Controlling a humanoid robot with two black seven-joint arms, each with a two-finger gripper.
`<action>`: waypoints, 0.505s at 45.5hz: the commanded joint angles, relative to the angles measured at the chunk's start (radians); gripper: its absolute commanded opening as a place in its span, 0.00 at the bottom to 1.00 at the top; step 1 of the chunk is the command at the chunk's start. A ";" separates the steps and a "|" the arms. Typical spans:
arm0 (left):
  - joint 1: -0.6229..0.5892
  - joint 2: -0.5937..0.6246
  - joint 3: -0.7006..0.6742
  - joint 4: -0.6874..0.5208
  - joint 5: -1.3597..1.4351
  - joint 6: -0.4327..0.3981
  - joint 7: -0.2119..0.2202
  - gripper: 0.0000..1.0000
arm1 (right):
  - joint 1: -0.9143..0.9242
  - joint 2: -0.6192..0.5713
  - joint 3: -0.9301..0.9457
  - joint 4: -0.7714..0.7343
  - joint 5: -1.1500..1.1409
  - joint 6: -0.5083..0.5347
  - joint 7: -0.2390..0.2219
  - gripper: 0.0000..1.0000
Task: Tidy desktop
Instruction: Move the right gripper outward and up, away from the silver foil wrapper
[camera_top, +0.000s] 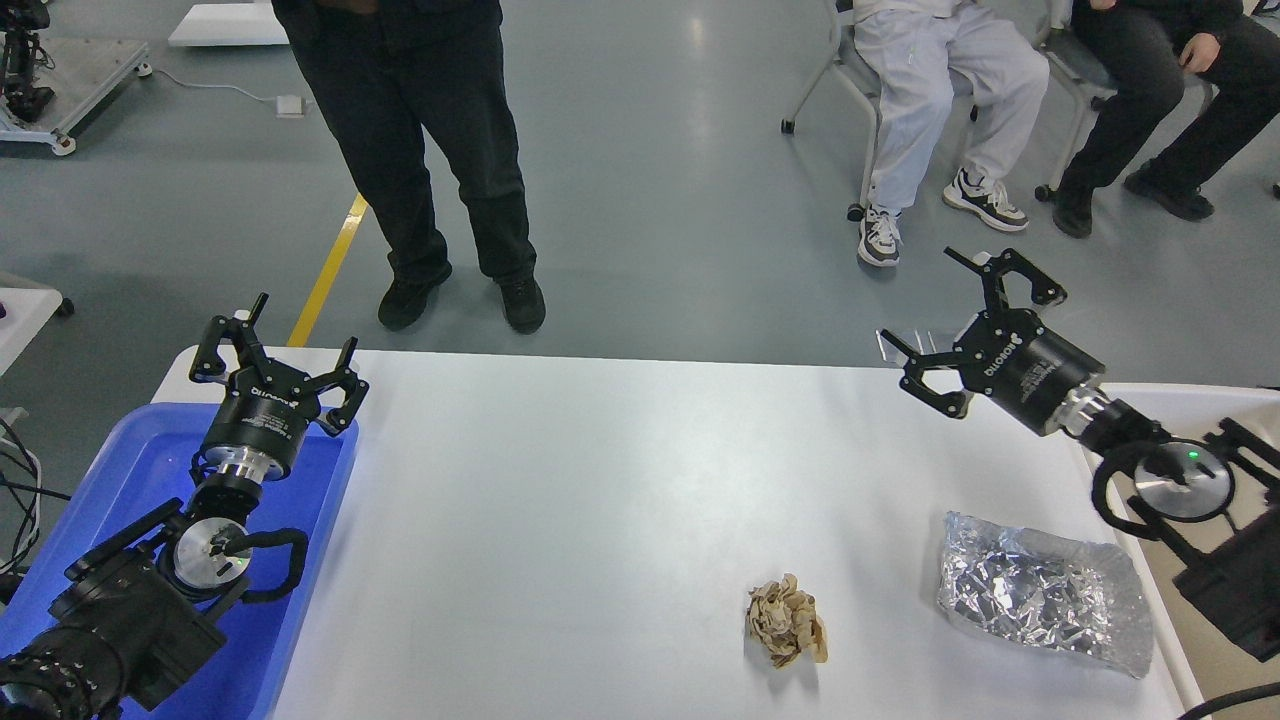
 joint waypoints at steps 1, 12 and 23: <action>0.000 0.000 0.000 0.000 0.000 0.000 0.000 1.00 | -0.074 -0.269 0.000 0.126 -0.001 0.103 0.002 1.00; 0.000 0.000 0.000 0.000 0.000 0.000 0.000 1.00 | -0.189 -0.456 0.018 0.128 -0.122 0.266 0.013 1.00; 0.000 0.000 0.000 0.000 0.000 0.000 0.000 1.00 | -0.264 -0.606 0.020 0.114 -0.251 0.266 0.031 1.00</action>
